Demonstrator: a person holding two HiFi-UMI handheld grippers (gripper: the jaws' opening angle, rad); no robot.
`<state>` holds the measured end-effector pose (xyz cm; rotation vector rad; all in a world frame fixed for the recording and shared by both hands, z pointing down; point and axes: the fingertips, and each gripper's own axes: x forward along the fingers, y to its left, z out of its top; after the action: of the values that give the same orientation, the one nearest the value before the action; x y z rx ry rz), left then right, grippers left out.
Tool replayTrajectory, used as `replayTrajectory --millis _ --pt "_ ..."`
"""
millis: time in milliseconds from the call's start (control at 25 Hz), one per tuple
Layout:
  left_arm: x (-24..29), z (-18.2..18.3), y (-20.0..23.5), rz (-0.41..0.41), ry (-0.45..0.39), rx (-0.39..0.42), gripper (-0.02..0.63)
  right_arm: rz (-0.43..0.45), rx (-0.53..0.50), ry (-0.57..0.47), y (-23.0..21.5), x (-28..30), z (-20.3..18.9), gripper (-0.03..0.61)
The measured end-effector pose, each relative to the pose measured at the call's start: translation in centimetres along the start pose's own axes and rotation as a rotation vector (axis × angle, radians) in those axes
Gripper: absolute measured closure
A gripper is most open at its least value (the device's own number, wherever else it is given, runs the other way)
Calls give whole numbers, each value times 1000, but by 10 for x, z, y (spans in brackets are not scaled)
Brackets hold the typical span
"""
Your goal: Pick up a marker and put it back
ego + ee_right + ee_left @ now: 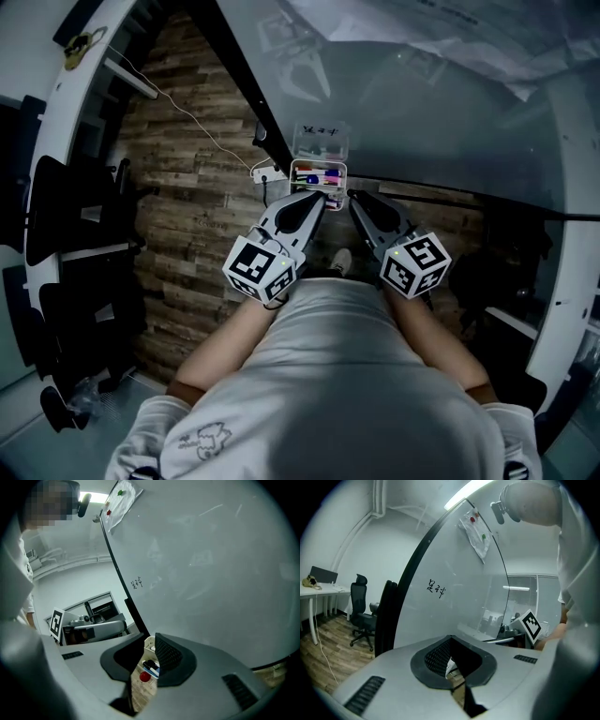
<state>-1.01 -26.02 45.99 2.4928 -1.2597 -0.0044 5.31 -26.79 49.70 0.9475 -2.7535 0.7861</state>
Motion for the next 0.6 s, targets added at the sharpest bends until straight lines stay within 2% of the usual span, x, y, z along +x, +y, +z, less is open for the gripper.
replayTrajectory --millis 360,600 --pt "8 -19 13 -14 33 -50 609 -52 -10 74 -14 17 -20 489" --pt "9 -26 19 -17 48 -70 609 -83 -12 82 -20 26 -22 483"
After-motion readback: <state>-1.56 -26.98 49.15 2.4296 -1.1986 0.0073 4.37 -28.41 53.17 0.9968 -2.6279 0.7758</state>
